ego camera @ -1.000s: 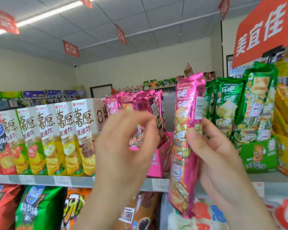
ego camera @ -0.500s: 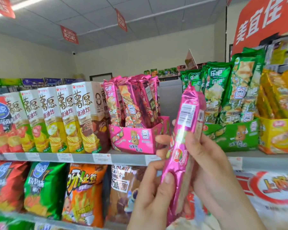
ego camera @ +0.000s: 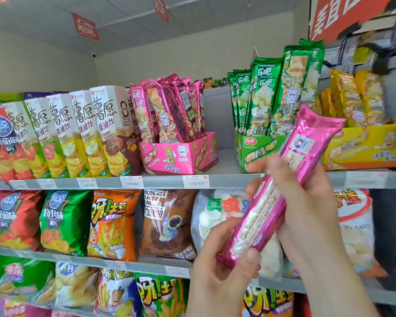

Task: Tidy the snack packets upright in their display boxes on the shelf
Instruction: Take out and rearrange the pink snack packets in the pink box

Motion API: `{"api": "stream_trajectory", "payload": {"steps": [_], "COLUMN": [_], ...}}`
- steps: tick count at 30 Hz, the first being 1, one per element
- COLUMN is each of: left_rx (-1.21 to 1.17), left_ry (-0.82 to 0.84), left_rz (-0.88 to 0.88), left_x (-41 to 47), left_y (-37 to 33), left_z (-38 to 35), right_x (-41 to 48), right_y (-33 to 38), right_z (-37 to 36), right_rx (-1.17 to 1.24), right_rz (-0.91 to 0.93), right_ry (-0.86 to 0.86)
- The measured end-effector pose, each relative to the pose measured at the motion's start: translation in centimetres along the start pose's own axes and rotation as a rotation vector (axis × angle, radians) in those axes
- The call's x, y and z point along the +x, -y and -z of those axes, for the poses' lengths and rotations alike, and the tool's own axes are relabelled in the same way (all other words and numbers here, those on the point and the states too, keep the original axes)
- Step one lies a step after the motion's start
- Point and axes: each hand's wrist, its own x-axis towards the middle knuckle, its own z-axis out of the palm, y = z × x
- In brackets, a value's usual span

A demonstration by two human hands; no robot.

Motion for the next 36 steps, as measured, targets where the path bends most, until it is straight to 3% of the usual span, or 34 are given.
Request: {"api": "stream_trajectory", "payload": {"steps": [9,13,16,21,24,29,33,36], "left_rx": [0.084,0.250,0.296,-0.035,-0.149,-0.317,0.203,0.265], "left_ry": [-0.019,-0.022,-0.047,0.022,-0.020,0.054,-0.036,-0.151], "left_rz": [-0.015,-0.028,-0.047,0.156,0.248,0.327,0.259,0.001], "left_x": [-1.4,-1.5,-1.3,-2.0,-2.0,-1.6,-1.8,-1.0], "left_y": [0.1,-0.5,-0.8,-1.2,-0.9,-0.6,-0.1,-1.5], "left_z": [-0.5,-0.3,0.0,-0.5,-0.5,-0.7,0.0,0.8], "right_x": [-1.2,-2.4,-2.7,-3.5,-4.1,-4.2,-4.5,-4.7], "right_y": [0.8,0.2,0.2,0.5,0.5,0.1,-0.9,-0.9], "right_z": [0.6,0.6,0.5,1.3,1.5,2.1,2.4,3.1], "right_rx": [0.244,0.185,0.098,-0.059,-0.132,-0.319,-0.427,-0.694], "right_rz": [-0.161,-0.120,-0.114,-0.259,-0.295,-0.260,-0.031,0.124], "right_ry": [0.037,0.067,0.181,0.409,0.442,0.471,0.330,0.333]}}
